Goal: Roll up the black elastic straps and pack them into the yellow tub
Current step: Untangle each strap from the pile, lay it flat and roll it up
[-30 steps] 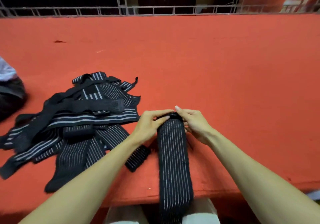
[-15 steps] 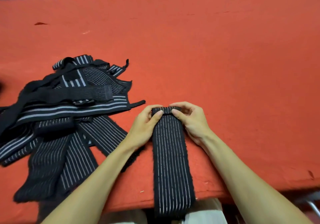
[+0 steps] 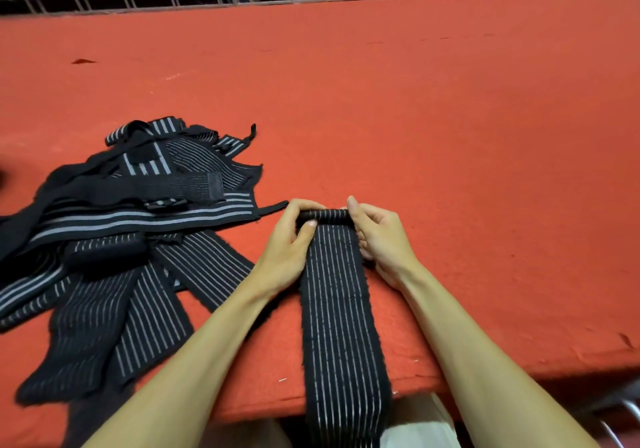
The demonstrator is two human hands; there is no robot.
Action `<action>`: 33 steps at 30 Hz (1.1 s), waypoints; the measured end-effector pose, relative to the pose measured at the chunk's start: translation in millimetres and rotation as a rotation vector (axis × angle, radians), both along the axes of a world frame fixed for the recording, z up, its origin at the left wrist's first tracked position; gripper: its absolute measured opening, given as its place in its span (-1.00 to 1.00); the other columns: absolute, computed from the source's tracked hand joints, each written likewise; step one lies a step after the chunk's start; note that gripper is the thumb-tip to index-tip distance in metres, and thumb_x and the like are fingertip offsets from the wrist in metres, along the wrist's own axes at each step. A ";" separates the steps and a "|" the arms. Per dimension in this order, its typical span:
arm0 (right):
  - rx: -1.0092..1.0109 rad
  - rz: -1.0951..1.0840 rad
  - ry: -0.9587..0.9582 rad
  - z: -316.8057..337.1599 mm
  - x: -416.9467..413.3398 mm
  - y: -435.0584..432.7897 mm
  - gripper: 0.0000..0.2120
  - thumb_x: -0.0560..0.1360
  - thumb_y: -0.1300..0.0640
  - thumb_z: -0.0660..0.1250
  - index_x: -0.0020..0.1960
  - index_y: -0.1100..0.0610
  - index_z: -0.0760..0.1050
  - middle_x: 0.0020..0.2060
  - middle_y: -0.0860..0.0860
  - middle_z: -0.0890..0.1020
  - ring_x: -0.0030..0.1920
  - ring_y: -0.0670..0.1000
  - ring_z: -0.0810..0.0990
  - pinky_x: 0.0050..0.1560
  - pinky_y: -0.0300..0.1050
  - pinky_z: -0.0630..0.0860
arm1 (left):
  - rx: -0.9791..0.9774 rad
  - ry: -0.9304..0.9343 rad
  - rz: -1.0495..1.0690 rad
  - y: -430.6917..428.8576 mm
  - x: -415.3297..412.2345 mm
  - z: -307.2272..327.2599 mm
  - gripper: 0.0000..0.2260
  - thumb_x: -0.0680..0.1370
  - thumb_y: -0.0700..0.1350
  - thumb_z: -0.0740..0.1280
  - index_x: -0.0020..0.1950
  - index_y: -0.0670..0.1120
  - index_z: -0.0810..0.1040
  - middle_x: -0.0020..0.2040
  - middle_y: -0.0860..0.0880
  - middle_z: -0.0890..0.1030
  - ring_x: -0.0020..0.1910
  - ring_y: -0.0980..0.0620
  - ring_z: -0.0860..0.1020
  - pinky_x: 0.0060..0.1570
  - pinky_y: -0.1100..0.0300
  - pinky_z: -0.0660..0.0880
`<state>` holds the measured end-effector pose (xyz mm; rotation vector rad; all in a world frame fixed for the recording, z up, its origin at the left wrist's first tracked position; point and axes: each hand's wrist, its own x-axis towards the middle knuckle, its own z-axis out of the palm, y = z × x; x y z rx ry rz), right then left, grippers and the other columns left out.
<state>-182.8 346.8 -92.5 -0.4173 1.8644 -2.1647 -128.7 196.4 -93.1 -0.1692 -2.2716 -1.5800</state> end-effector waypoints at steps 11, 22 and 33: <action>-0.006 -0.034 0.077 -0.1 3.4 4.5 -0.85 0.46 0.24 0.44 0.03 0.11 0.65 -0.08 0.06 0.67 -0.14 -0.09 0.61 -0.20 -0.21 0.55 | 0.171 -0.126 -0.038 0.7 1.7 3.0 -0.80 0.60 -0.30 0.22 0.13 -0.03 0.44 0.01 0.01 0.52 -0.12 0.31 0.50 -0.06 0.37 0.43; -0.037 -0.037 0.230 -4.0 3.5 7.2 -0.76 0.39 0.42 0.45 -0.10 0.10 0.59 -0.18 0.00 0.68 -0.13 -0.05 0.63 -0.10 -0.14 0.55 | 0.150 -0.096 -0.056 0.0 5.8 4.3 -0.80 0.64 -0.07 0.17 0.09 -0.16 0.49 -0.07 0.02 0.54 -0.15 0.27 0.51 -0.08 0.39 0.44; 0.092 0.034 0.123 -1.6 3.3 -3.3 -0.63 0.53 -0.14 0.28 0.01 0.17 0.60 -0.16 0.08 0.64 -0.18 0.04 0.58 -0.13 -0.02 0.49 | 0.239 -0.065 -0.069 -0.9 11.7 8.1 -0.86 0.64 -0.28 0.16 0.12 -0.14 0.47 -0.03 0.03 0.55 -0.14 0.31 0.54 -0.10 0.41 0.45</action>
